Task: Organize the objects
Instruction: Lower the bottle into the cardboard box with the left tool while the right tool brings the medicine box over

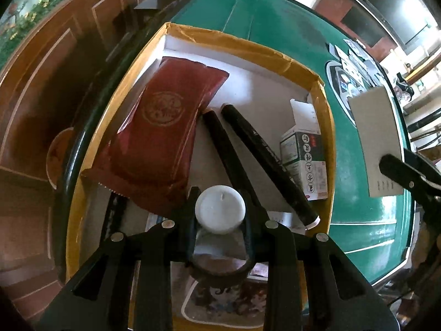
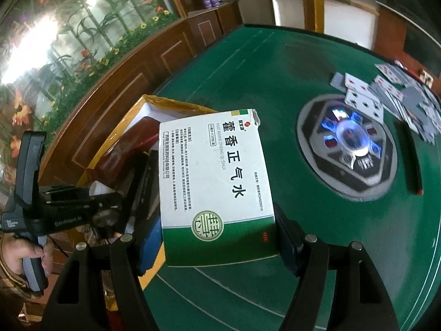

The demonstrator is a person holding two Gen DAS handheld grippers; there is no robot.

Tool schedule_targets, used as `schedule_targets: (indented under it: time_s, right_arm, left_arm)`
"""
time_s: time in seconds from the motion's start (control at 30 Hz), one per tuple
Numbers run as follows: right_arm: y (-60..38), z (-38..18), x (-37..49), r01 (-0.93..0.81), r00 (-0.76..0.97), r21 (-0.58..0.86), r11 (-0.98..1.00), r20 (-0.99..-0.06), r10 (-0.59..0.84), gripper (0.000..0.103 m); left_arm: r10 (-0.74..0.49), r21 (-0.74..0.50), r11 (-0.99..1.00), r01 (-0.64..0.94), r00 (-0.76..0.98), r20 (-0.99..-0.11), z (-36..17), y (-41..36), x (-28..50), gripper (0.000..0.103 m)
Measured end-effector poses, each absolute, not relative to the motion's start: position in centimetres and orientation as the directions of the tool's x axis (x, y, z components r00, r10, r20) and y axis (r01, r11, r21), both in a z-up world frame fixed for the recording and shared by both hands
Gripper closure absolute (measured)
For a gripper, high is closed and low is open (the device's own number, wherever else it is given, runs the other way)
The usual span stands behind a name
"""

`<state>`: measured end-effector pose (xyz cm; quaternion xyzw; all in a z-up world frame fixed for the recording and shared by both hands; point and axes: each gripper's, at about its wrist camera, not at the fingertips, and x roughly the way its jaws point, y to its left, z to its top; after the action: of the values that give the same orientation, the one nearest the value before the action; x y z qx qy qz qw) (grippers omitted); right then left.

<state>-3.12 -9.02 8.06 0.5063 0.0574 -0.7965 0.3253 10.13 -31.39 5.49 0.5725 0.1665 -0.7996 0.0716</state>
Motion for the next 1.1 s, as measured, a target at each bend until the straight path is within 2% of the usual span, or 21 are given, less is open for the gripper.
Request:
schedule_targets:
  time_s: [0.63, 0.93, 1.1]
  right_arm:
    - [-18.5, 9.0, -5.6, 0.787, -0.241, 0.082, -0.611, -0.871, -0.428, 0.031]
    - [-23.4, 7.9, -5.7, 0.884, -0.109, 0.129, -0.449, -0.878, -0.466, 0.031]
    - [-25.2, 6.0, -6.7, 0.903, -0.041, 0.150, -0.403, -0.903, -0.428, 0.031]
  left_arm:
    - [0.099, -0.216, -0.926, 0.310, -0.352, -0.931, 5.4, -31.2, 10.2, 0.076]
    - [0.110, -0.229, -0.920, 0.318, -0.350, -0.930, 5.3, -31.5, 10.5, 0.076]
    - [0.118, -0.239, -0.915, 0.325, -0.351, -0.929, 5.3, -31.7, 10.8, 0.076]
